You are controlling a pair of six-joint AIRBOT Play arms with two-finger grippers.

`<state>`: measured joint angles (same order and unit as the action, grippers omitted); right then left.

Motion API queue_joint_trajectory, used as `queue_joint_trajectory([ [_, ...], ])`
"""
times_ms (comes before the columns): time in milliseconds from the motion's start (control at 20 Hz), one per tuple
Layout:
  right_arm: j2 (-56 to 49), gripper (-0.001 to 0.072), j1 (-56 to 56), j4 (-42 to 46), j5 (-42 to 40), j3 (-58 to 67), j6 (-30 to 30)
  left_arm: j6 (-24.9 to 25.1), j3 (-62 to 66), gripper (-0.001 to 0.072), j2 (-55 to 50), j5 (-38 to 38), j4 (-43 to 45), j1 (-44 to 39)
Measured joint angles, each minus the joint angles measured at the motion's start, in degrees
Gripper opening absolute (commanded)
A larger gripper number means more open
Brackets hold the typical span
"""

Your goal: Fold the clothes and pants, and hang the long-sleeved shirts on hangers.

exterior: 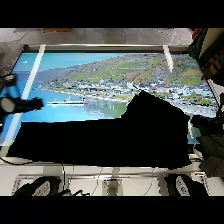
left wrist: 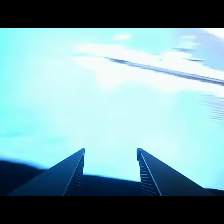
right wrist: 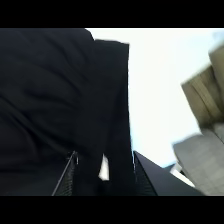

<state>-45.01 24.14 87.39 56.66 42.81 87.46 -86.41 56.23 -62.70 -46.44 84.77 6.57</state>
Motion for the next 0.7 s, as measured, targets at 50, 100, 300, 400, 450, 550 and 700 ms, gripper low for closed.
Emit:
queue_joint_trajectory([
  [50, -1.29, 0.0413, -0.42, -3.65, -1.16, 0.09, -2.51, 0.13, 0.39, 0.0363, -0.61, 0.55, -1.66, -3.72],
  [100, -2.67, 0.0413, -1.25, -7.54, -1.77, 0.22, -5.27, 0.28, 0.70, 0.0363, -1.22, 1.88, -3.17, -7.43],
  [300, -11.58, 0.0700, -10.43, -19.28, -3.37, 3.37, -12.70, -1.14, 1.29, 0.0363, -2.67, 7.74, -6.21, -16.94],
  [400, -17.55, 0.0696, -17.46, -21.53, -3.78, 7.26, -14.05, -2.05, 1.38, 0.0363, -2.95, 9.14, -6.97, -18.93],
  [450, -20.61, 0.0693, -20.85, -21.92, -4.26, 9.73, -14.05, -2.32, 1.40, 0.0363, -3.02, 9.31, -7.17, -19.52],
  [550, -27.21, 0.0693, -27.28, -20.61, -5.84, 15.69, -11.15, -2.80, 1.44, 0.0362, -3.13, 9.81, -7.50, -20.28],
  [700, -37.46, 0.0693, -33.46, -16.98, -5.31, 25.24, -4.42, -3.13, 1.44, 0.0362, -3.19, 10.03, -7.74, -20.76],
])
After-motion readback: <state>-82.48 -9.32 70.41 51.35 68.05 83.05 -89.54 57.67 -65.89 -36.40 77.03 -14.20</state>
